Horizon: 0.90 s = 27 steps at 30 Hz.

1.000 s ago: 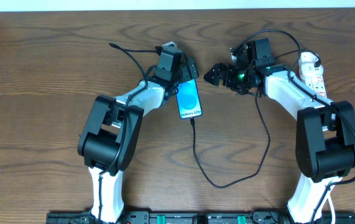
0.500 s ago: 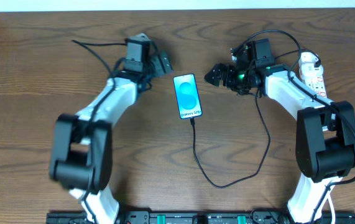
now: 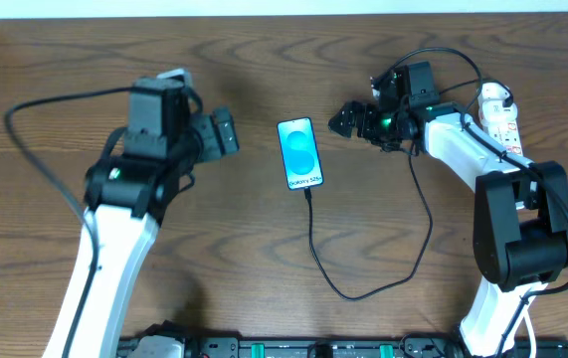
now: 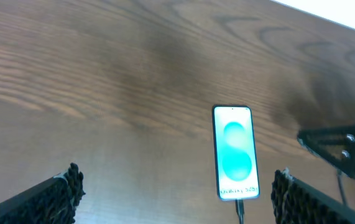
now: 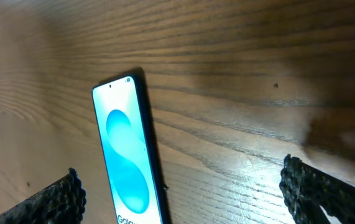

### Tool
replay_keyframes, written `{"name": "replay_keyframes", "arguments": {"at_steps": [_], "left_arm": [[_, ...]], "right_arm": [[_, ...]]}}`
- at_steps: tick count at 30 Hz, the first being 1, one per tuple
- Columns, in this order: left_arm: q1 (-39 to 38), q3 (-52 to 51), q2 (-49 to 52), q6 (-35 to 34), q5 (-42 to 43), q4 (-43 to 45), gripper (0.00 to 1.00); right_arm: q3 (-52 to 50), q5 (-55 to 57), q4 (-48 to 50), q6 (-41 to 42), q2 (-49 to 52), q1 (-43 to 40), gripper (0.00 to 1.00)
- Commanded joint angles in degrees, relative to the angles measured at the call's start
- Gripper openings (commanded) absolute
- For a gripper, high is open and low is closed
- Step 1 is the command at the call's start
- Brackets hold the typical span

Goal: Plug charger to phone and switch on socket
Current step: 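Open the left gripper and pull it back from the phone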

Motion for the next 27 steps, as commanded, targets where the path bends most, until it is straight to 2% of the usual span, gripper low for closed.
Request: {"name": "replay_keyframes", "arguments": {"at_steps": [1,27], "left_arm": [[0.33,0.42,-3.89,0.85,-0.76,-2.54,0.98],[0.33,0.42,-4.90,0.85,-0.76,-3.50,0.98]], "right_arm": [[-0.26,0.31,-0.07,0.44,0.79,0.11,0.99],[-0.26,6.34,-1.53,0.39,0.79,0.26,0.99]]}}
